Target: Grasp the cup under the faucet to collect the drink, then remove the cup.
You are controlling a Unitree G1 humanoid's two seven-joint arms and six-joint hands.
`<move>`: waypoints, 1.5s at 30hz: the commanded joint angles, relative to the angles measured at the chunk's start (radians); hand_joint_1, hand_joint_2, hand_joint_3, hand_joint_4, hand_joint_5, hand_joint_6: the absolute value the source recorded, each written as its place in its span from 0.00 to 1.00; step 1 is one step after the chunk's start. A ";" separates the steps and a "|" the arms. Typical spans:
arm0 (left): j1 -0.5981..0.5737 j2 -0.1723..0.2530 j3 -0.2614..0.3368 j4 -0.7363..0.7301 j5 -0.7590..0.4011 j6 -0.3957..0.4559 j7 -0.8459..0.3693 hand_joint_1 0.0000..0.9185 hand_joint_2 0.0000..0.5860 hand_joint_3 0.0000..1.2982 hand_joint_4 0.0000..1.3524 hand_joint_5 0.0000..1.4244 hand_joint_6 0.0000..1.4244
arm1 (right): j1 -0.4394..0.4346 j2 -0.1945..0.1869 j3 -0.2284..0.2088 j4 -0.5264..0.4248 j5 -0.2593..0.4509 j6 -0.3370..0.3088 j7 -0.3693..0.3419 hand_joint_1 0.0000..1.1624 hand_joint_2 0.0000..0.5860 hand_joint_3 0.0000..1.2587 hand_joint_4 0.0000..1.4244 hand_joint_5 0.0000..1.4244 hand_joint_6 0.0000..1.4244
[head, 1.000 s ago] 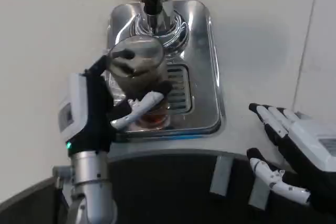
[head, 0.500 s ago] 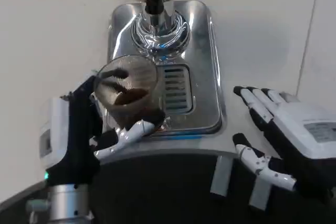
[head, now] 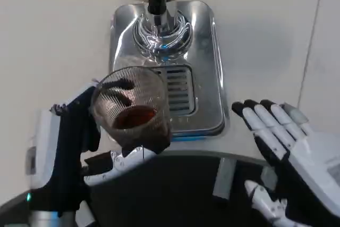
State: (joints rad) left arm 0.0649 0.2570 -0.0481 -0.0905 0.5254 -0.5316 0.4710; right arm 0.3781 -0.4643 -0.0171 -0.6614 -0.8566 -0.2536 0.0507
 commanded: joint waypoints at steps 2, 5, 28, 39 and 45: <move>0.024 -0.005 -0.001 -0.042 -0.002 -0.062 -0.024 0.71 0.11 0.87 0.82 0.97 1.00 | 0.049 0.014 0.011 0.005 -0.061 -0.061 -0.069 0.00 1.00 0.00 0.00 0.00 0.00; 0.041 -0.007 0.000 -0.059 0.007 -0.080 -0.035 0.70 0.12 0.87 0.82 0.97 1.00 | 0.062 0.007 -0.001 0.005 -0.075 -0.092 -0.092 0.00 1.00 0.00 0.00 0.00 0.00; 0.155 -0.007 -0.011 -0.149 0.065 -0.167 -0.120 0.70 0.13 0.87 0.82 0.98 1.00 | 0.103 0.062 -0.016 -0.025 -0.076 -0.152 -0.122 0.00 1.00 0.00 0.00 0.00 0.00; 0.133 -0.006 0.001 -0.125 0.083 -0.165 -0.124 0.70 0.13 0.87 0.82 0.98 1.00 | 0.098 0.074 -0.013 0.003 -0.081 -0.151 -0.124 0.00 1.00 0.00 0.00 0.00 0.00; 0.125 -0.012 0.002 -0.129 0.082 -0.155 -0.131 0.70 0.13 0.87 0.82 0.98 1.00 | 0.096 0.084 -0.006 0.019 -0.085 -0.151 -0.132 0.00 1.00 0.00 0.00 0.00 0.00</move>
State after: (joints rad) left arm 0.1958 0.2528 -0.0492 -0.2139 0.6033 -0.6728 0.3342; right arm 0.4658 -0.3898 -0.0258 -0.6533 -0.9382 -0.3976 -0.0592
